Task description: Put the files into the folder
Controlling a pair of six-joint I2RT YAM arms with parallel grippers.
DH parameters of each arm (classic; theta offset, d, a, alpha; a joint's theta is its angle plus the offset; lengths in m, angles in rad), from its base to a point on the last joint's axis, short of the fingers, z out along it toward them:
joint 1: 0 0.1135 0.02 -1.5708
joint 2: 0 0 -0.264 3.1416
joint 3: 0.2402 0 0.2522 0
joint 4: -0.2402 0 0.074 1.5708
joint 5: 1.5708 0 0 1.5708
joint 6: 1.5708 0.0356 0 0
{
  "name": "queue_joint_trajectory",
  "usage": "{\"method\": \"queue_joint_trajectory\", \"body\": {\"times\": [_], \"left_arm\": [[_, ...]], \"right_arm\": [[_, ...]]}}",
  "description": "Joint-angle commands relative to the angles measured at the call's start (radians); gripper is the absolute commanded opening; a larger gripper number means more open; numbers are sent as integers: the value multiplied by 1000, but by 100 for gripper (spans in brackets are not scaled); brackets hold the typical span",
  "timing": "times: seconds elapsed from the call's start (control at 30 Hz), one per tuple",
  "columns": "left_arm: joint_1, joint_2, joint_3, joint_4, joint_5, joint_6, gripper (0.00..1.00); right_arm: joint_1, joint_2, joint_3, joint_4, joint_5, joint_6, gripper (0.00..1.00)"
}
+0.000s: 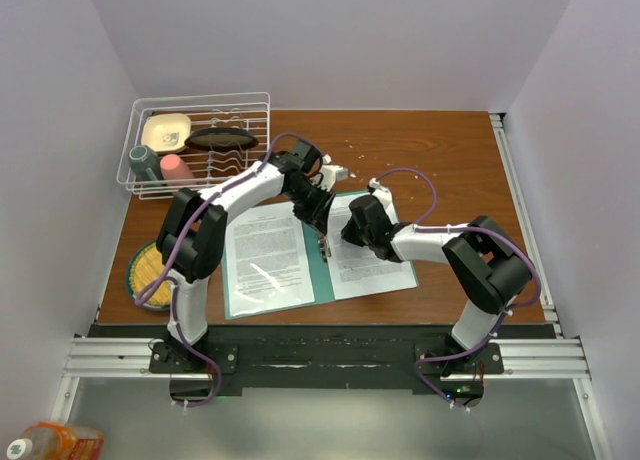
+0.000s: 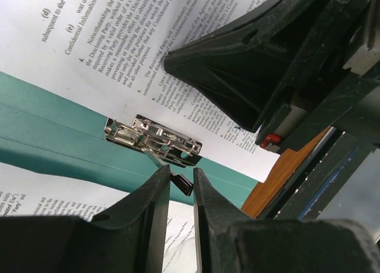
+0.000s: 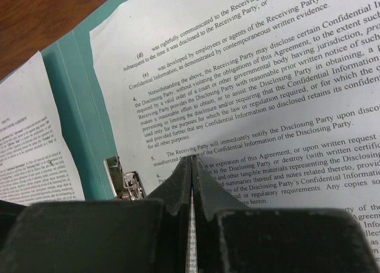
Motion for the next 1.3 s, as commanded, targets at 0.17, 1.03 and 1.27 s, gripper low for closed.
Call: {"method": "queue_joint_trajectory", "body": {"times": [0.17, 1.03, 1.27], "left_arm": [[-2, 22, 45, -135, 283, 94, 34], [52, 142, 165, 82, -131, 45, 31], [0, 166, 163, 85, -236, 49, 31]], "right_arm": [[3, 77, -53, -235, 48, -14, 0], [29, 79, -78, -207, 34, 16, 0], [49, 83, -96, -193, 41, 48, 0]]}}
